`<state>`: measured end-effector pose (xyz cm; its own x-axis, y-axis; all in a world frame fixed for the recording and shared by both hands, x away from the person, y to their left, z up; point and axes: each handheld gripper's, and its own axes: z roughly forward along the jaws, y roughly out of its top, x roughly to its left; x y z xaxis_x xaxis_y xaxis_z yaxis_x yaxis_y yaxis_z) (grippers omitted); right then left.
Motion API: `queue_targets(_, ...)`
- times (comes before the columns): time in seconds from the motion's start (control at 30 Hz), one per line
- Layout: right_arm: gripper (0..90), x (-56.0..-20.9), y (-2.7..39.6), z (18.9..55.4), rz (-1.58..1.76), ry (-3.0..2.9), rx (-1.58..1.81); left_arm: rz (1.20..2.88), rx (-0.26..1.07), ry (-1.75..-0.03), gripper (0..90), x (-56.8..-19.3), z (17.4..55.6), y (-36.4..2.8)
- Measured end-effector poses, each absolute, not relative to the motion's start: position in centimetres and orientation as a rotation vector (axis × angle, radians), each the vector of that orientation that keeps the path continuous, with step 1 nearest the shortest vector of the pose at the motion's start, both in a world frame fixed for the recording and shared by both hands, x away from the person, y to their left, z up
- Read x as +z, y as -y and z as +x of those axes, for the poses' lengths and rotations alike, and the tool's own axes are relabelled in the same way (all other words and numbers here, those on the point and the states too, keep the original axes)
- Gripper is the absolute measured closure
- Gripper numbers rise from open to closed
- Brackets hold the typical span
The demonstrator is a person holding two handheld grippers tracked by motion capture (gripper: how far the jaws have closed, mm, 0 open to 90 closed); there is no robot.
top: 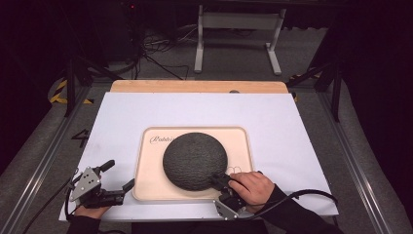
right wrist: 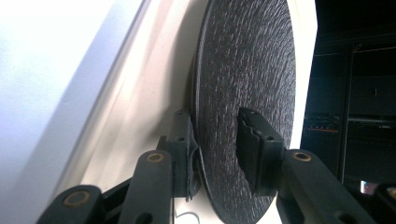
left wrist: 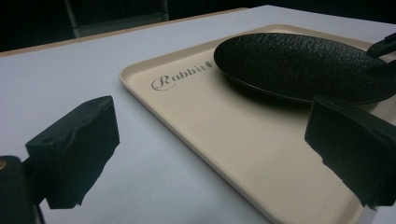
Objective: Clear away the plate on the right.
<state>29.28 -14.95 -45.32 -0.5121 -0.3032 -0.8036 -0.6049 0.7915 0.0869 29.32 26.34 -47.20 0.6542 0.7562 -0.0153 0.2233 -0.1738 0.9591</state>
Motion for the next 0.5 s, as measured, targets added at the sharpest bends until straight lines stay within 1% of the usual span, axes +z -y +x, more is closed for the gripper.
queue_targets(0.07,68.4,-45.1,15.2,29.0,-0.674,-2.140,0.468,1.724,0.580,-0.795,3.9,-47.2,29.3,-26.3)
queue_targets(0.2,65.8,-43.4,15.7,28.3,-0.644,-2.131,0.580,1.724,0.581,-0.795,3.9,-47.2,29.3,-26.3)
queue_targets(0.33,59.6,-42.2,16.3,28.5,-0.571,-2.128,0.656,1.724,0.582,-0.794,3.9,-47.2,29.3,-26.3)
queue_targets(0.5,54.5,-41.5,17.0,29.3,-0.444,-2.138,0.783,1.725,0.580,-0.792,3.9,-47.2,29.3,-26.3)
